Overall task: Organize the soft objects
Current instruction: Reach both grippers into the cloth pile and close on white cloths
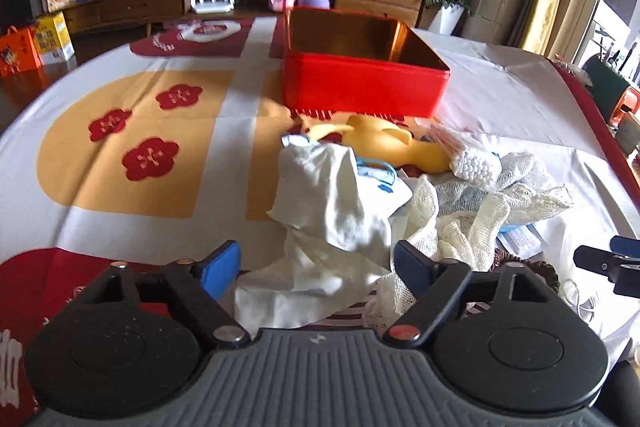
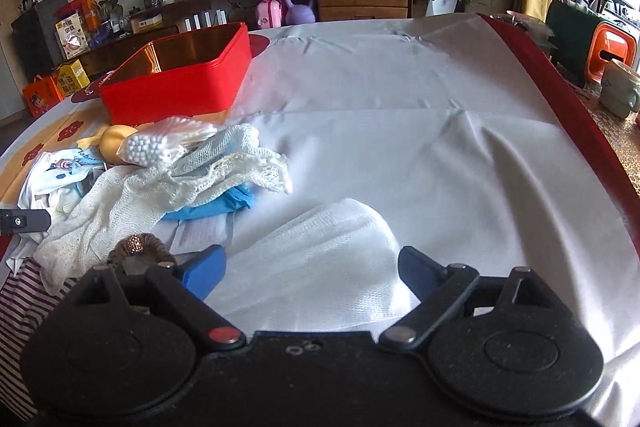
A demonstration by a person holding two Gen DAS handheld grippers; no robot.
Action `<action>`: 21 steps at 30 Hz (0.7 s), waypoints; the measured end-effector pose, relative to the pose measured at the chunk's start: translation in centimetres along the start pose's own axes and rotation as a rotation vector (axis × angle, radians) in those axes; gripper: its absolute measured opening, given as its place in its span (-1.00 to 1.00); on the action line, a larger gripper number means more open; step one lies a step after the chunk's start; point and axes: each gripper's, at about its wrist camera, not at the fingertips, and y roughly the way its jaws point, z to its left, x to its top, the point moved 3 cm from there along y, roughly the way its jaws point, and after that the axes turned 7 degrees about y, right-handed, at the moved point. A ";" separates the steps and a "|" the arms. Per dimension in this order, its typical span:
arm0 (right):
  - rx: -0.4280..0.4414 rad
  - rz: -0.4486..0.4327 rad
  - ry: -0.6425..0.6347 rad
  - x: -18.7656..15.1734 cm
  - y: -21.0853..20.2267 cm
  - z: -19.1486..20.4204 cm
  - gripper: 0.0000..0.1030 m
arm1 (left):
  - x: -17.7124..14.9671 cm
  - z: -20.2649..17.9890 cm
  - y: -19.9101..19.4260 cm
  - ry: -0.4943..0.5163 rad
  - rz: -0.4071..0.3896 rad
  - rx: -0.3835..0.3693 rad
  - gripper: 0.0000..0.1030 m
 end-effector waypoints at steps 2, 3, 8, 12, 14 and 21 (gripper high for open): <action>0.012 0.007 0.012 0.0 0.2 -0.2 0.69 | 0.0 0.4 0.6 -0.026 0.023 -0.029 0.36; 0.016 0.011 0.015 -0.1 0.2 -0.2 0.64 | 0.0 0.6 0.8 -0.036 0.027 -0.039 0.26; 0.032 0.023 0.015 -0.1 0.4 -0.2 0.37 | -0.3 1.3 1.3 -0.060 0.047 -0.062 -0.16; 0.031 0.016 -0.002 -0.2 0.1 0.1 0.04 | -0.5 1.4 1.2 -0.053 0.048 -0.043 -0.40; 0.027 0.010 -0.017 -0.2 -0.1 0.3 -0.11 | -0.5 1.5 1.0 -0.052 0.041 -0.040 -0.57; 0.037 -0.002 -0.027 -0.1 -0.6 0.1 -0.84 | -0.2 1.6 -0.5 -0.015 0.000 0.009 -0.83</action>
